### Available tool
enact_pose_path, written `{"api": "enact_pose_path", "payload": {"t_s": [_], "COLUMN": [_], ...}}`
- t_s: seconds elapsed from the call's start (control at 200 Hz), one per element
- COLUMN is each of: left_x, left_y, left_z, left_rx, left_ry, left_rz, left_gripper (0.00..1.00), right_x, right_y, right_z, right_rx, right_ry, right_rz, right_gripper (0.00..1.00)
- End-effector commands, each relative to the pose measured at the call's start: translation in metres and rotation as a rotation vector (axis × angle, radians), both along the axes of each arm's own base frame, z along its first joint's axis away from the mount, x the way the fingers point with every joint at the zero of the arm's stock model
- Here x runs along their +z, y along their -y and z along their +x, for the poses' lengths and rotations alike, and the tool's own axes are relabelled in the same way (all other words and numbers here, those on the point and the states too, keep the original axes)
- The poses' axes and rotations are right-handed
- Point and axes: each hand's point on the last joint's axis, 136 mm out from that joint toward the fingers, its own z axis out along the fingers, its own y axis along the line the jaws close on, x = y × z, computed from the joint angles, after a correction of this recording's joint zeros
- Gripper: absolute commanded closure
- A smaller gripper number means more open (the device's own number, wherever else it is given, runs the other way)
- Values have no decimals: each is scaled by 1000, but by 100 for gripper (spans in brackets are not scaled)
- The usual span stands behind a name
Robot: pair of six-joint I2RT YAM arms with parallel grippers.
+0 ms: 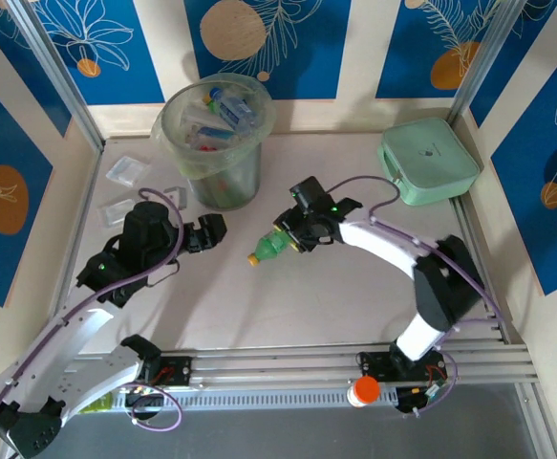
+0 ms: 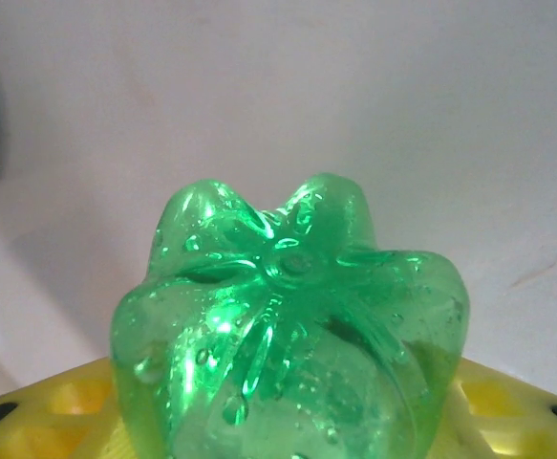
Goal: Put the plastic bottles in the bin
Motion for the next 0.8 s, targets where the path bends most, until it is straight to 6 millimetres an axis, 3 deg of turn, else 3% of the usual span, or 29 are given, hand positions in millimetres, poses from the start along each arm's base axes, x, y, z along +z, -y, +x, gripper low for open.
{"api": "enact_pose_path", "payload": {"t_s": [0.0, 0.17, 0.35, 0.475, 0.595, 0.795], "left_x": [26, 29, 35, 43, 38, 39], "left_y": [42, 75, 85, 103, 119, 139], "left_z": [-19, -37, -42, -50, -58, -71], "left_rx": [-264, -466, -530, -630, -698, -784], "left_ry": [101, 80, 117, 90, 57, 22], "left_rz": [-134, -217, -146, -200, -202, -281], "left_gripper": [8, 2, 0, 0, 2, 6], "right_x": [40, 99, 148, 162, 172, 173], "right_y": [6, 2, -1, 0, -2, -2], "right_z": [-7, -24, -51, -68, -81, -92], "right_rx": [92, 194, 313, 358, 396, 418], "right_ry": [193, 396, 587, 647, 692, 712], "right_rz": [3, 122, 165, 188, 216, 238], "right_gripper": [52, 52, 52, 51, 51, 51]}}
